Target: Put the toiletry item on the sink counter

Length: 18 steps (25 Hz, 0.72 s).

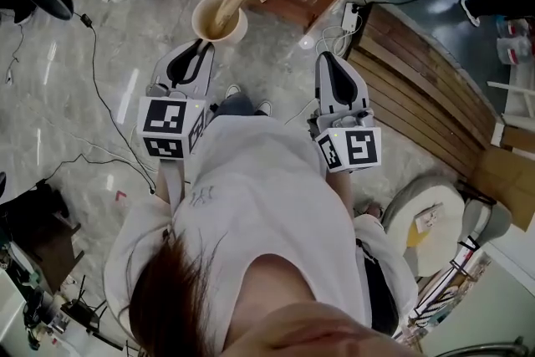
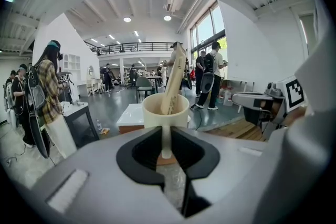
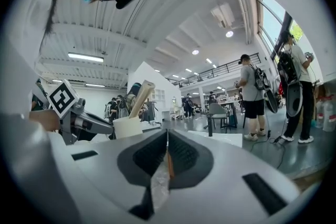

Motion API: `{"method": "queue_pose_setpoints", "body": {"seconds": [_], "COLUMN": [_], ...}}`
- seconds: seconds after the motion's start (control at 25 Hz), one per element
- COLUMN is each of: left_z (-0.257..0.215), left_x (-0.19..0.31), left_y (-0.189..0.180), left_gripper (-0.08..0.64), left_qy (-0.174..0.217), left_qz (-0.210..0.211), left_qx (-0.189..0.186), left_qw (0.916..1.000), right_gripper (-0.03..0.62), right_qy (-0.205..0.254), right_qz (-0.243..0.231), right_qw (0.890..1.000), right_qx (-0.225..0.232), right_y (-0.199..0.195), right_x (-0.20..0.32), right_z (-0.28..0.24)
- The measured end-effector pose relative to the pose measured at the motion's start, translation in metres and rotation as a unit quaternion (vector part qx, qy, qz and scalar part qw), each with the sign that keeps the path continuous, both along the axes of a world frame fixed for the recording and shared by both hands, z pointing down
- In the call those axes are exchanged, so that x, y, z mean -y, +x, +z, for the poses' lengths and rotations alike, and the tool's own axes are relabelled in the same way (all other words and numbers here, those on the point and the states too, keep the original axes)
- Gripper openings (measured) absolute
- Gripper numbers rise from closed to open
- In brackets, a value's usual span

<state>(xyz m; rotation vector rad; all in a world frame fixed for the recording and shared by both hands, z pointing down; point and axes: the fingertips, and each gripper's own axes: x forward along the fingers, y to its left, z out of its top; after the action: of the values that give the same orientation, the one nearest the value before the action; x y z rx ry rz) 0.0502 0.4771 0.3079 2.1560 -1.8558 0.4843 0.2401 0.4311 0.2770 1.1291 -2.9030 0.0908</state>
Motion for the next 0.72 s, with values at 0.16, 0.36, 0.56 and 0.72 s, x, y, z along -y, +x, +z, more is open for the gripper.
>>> {"method": "queue_pose_setpoints", "body": {"seconds": [0.16, 0.36, 0.56, 0.72], "left_z": [0.005, 0.009, 0.008, -0.001], "left_x": [0.008, 0.029, 0.066, 0.098], "left_y": [-0.011, -0.028, -0.051, -0.072], "left_gripper": [0.055, 0.055, 0.055, 0.055], "left_qy": [-0.003, -0.006, -0.002, 0.001], "left_qz": [0.003, 0.015, 0.042, 0.062], "left_qx": [-0.005, -0.012, -0.016, -0.016], "left_qw": [1.0000, 0.9998, 0.9990, 0.9980], "right_gripper": [0.011, 0.011, 0.011, 0.011], "right_qy": [-0.003, -0.008, -0.011, -0.009], "right_qz": [0.004, 0.019, 0.042, 0.056], "right_qw": [1.000, 1.000, 0.999, 0.998], "right_qx": [-0.007, -0.015, -0.021, -0.024], "right_y": [-0.010, -0.024, -0.048, -0.071], "right_x": [0.009, 0.026, 0.053, 0.075], "right_z": [0.003, 0.005, 0.003, -0.009]}}
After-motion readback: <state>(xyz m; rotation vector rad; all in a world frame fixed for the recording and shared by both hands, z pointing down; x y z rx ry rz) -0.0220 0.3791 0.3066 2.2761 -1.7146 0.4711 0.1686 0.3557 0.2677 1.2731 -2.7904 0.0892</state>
